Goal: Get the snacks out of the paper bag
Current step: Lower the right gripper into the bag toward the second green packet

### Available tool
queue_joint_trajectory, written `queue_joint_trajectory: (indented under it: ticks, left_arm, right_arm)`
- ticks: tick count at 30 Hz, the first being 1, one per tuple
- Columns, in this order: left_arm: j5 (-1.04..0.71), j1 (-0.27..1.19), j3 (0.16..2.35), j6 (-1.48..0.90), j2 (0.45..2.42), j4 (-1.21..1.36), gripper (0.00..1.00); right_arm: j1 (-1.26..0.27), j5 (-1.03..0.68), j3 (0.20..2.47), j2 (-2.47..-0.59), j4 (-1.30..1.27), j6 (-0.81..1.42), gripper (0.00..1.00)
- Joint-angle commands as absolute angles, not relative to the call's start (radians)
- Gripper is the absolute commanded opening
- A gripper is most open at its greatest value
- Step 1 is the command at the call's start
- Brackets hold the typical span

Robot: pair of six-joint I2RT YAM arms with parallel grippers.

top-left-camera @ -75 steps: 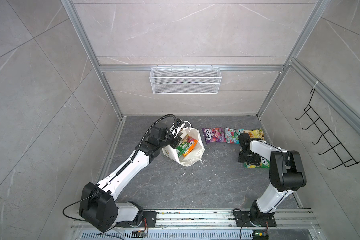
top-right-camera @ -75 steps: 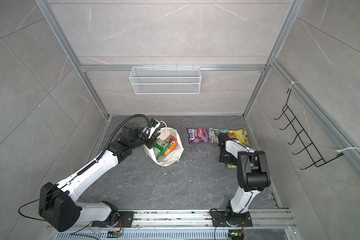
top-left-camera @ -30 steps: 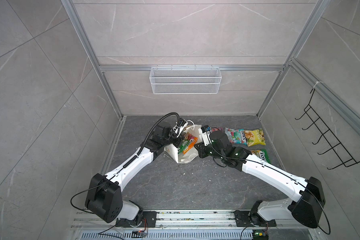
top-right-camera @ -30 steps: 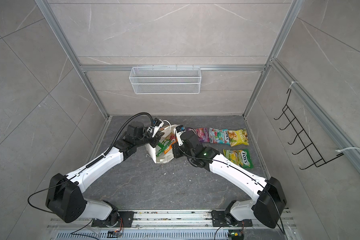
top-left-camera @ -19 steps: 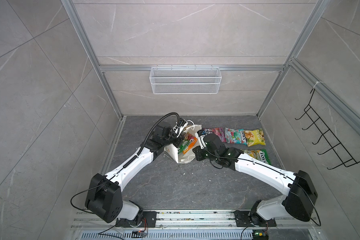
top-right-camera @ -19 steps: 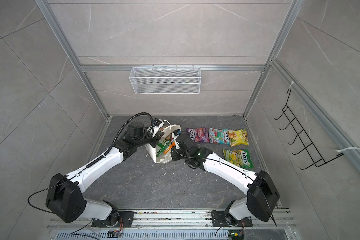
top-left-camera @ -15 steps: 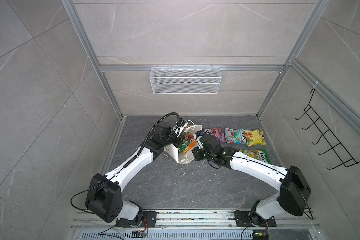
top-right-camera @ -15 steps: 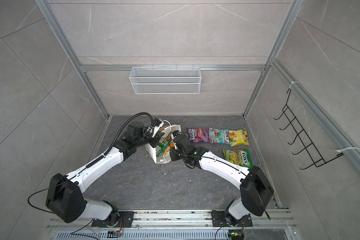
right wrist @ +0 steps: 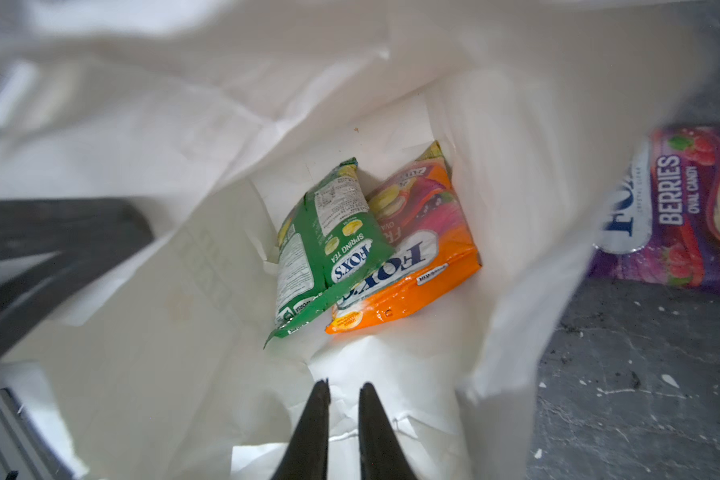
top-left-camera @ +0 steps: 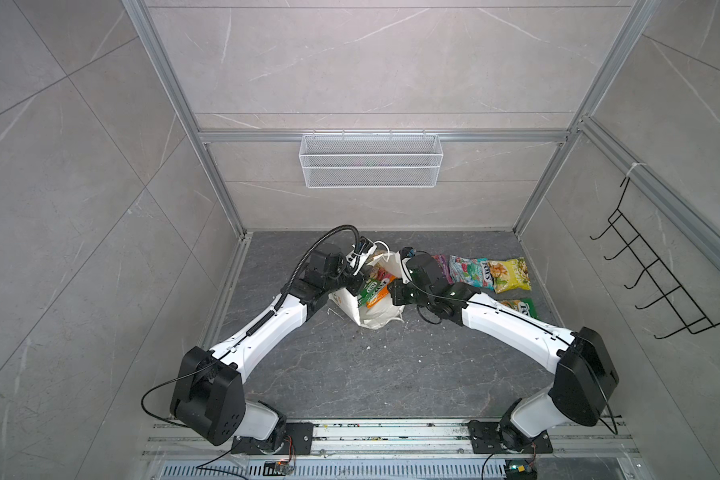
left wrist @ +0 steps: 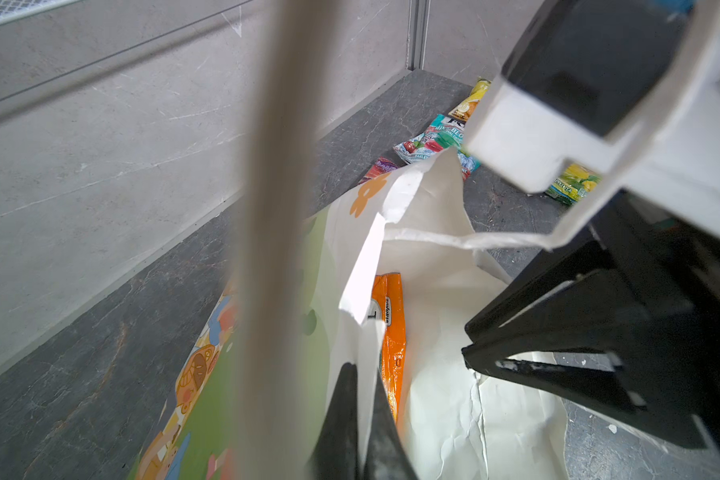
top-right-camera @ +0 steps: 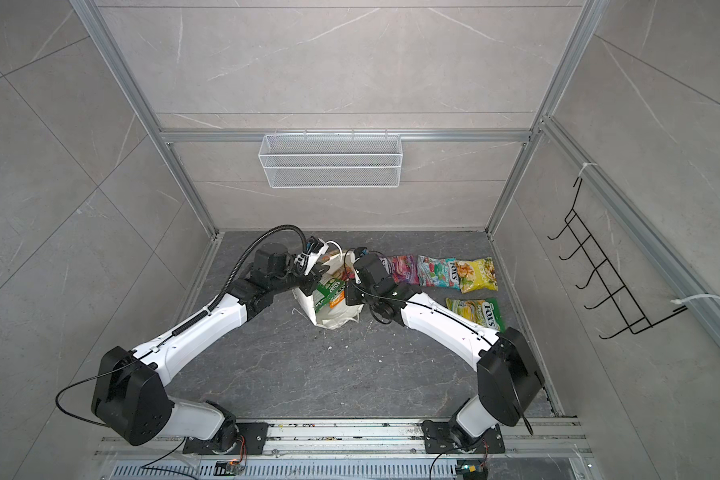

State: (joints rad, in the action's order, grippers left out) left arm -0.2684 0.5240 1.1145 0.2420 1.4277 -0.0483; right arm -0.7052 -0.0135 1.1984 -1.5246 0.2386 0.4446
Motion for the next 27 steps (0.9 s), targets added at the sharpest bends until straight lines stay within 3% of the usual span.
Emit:
queue_joint_trajectory:
  ticks: [1,8,15,27]
  left_arm:
    - [-0.277,0.530,1.124,0.235,1.396,0.006,0.00]
    - [-0.285,0.531,1.125,0.226,1.404,0.026,0.00]
    - [-0.285,0.531,1.132,0.215,1.408,0.024,0.00]
    - [-0.280,0.531,1.138,0.201,1.414,0.018,0.00]
  right_arm:
    - [-0.693,-0.077,1.193,-1.433,0.227,0.423,0.19]
    - [-0.672,-0.131,1.220,-1.501,0.241,0.558,0.13]
    - [-0.684,-0.075,1.161,-1.579,0.126,0.742,0.11]
    - [-0.792,0.091,1.078,-1.609,0.054,0.729,0.10]
